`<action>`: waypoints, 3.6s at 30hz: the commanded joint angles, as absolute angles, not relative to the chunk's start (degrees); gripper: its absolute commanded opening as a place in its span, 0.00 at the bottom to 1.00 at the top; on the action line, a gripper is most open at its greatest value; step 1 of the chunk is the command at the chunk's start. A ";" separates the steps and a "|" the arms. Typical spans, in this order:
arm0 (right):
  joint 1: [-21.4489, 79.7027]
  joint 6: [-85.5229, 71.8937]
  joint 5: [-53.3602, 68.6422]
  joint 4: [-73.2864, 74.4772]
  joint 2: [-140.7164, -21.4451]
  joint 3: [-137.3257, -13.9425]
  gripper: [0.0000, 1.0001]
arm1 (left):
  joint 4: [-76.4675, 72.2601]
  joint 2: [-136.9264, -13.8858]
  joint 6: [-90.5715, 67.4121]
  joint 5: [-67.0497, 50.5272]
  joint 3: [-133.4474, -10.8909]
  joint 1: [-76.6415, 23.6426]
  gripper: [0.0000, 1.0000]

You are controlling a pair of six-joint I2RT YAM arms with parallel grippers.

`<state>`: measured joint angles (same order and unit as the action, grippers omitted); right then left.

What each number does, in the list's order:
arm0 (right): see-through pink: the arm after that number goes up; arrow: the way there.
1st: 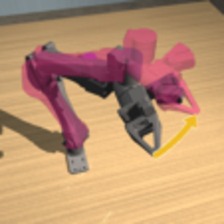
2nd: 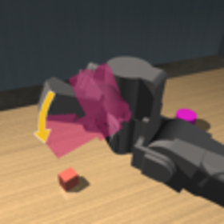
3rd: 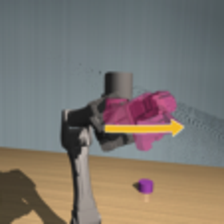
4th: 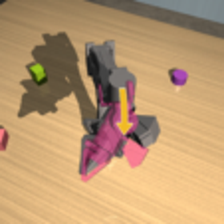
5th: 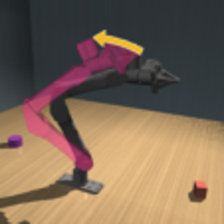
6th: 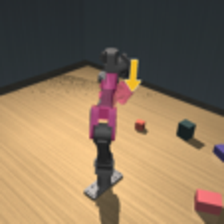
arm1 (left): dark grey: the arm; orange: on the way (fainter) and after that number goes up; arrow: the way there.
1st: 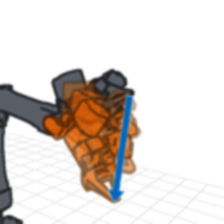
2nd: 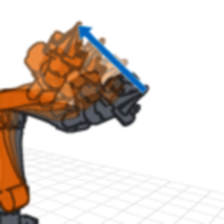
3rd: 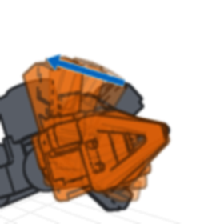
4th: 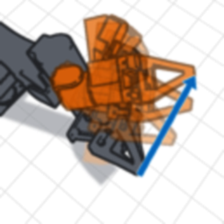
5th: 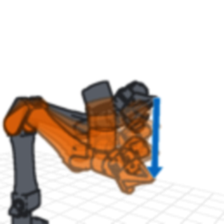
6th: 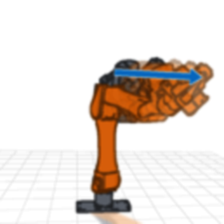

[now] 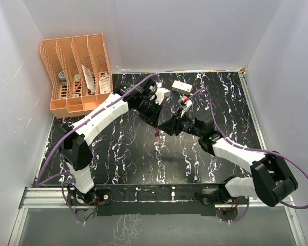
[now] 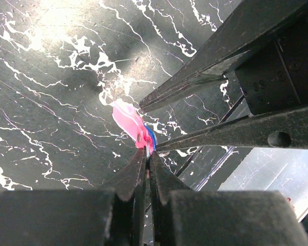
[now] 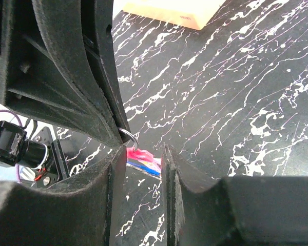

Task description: Put the keys on the keyring

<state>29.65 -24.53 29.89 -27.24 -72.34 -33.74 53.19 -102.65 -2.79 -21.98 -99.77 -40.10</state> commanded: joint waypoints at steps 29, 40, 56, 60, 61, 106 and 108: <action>29.97 -23.41 30.70 -35.51 -75.31 -36.28 0.19 | 54.28 -99.23 -1.78 -27.83 -100.14 -40.33 0.00; 29.97 -24.13 29.26 -39.11 -74.53 -33.79 0.00 | 53.59 -98.97 -2.14 -27.25 -99.32 -40.32 0.00; 29.97 -23.61 27.82 -40.04 -72.40 -31.93 0.00 | 50.82 -97.10 -4.06 -23.84 -98.30 -40.34 0.30; 29.93 -23.81 27.44 -40.47 -72.32 -31.61 0.00 | 50.54 -96.85 -4.30 -23.39 -97.79 -40.33 0.31; 29.94 -23.93 27.29 -40.64 -72.12 -31.49 0.00 | 50.42 -96.66 -4.42 -23.05 -97.71 -40.30 0.33; 29.79 -26.34 26.40 -40.08 -69.60 -33.67 0.00 | -58.51 -58.36 -19.06 -7.49 -25.98 -39.81 0.51; 29.79 -26.49 26.50 -40.07 -69.63 -33.90 0.00 | -64.10 -59.45 -19.20 -7.67 -24.11 -39.79 0.52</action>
